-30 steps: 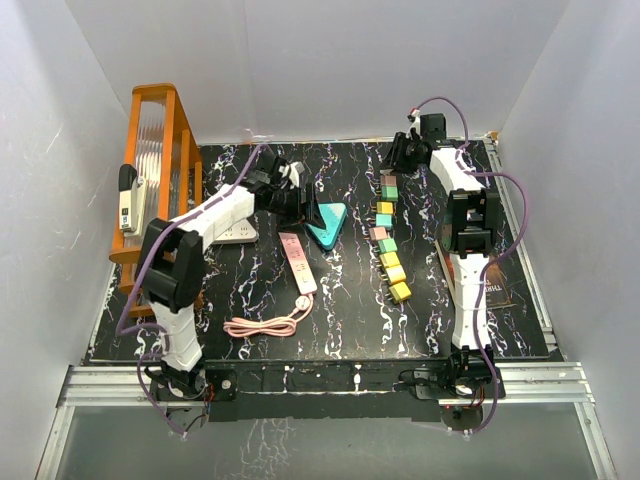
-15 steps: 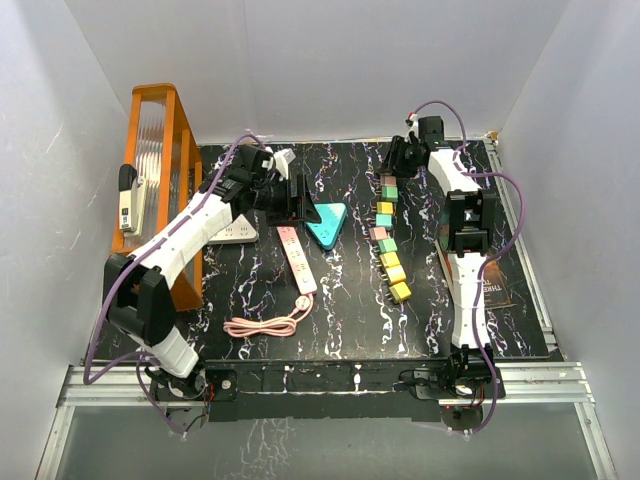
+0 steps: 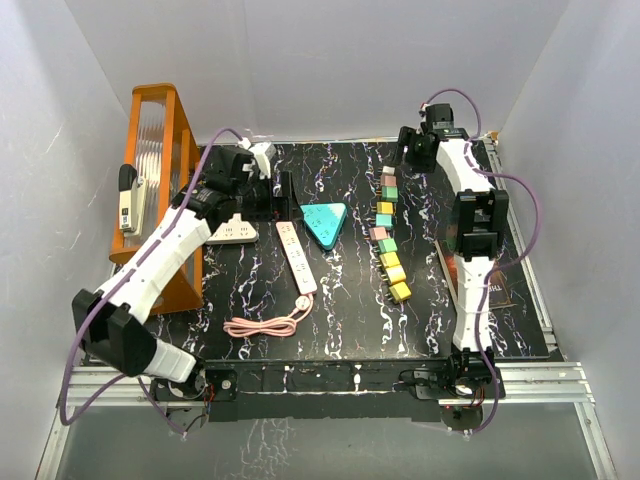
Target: Pull the plug off the socket
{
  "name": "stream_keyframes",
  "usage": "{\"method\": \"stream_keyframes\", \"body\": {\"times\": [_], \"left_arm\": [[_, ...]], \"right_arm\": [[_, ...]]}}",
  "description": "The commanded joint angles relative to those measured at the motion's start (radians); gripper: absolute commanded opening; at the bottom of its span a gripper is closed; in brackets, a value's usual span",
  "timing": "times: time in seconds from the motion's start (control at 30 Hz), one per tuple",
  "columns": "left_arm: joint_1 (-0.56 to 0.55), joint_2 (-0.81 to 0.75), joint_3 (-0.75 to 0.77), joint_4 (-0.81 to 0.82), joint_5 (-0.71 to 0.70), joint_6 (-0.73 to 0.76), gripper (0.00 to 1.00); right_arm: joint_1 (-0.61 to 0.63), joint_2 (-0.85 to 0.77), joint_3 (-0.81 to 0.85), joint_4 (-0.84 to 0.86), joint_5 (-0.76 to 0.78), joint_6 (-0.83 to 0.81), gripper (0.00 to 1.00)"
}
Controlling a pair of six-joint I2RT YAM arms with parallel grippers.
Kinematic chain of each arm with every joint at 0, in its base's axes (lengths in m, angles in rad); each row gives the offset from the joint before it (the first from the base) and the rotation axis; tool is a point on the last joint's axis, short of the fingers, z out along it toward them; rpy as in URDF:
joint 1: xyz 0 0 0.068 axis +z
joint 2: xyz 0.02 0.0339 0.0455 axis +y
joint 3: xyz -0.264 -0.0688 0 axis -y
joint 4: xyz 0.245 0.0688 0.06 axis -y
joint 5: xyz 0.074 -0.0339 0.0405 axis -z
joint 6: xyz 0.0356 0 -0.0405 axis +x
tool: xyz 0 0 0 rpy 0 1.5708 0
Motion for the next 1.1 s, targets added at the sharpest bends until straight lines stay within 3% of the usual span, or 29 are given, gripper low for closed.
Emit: {"method": "stream_keyframes", "body": {"times": [0.0,0.1,0.23,0.43,0.63,0.8,1.07], "left_arm": [[-0.002,-0.133,0.068,0.021,-0.185,0.110,0.89],[-0.002,-0.199,0.090,0.091,-0.253,0.161,0.94],[-0.003,-0.279,0.120,0.187,-0.284,0.217,0.98],[-0.002,-0.431,0.124,0.265,-0.360,0.303,0.98],[-0.002,-0.582,0.065,0.332,-0.522,0.335,0.98],[-0.002,-0.666,-0.005,0.387,-0.580,0.341,0.99],[-0.002,-0.665,-0.012,0.362,-0.581,0.314,0.98]], "right_arm": [[0.040,-0.309,-0.110,-0.009,0.069,-0.003,0.68],[0.121,-0.483,-0.261,-0.001,0.090,0.005,0.70],[0.229,-0.739,-0.439,0.051,0.149,-0.013,0.83],[0.246,-1.119,-0.640,0.100,0.038,-0.026,0.98],[0.248,-1.471,-0.792,0.162,0.073,-0.060,0.98],[0.247,-1.587,-0.813,0.168,0.155,-0.033,0.98],[0.247,-1.595,-0.793,0.175,0.173,-0.017,0.98]]}}
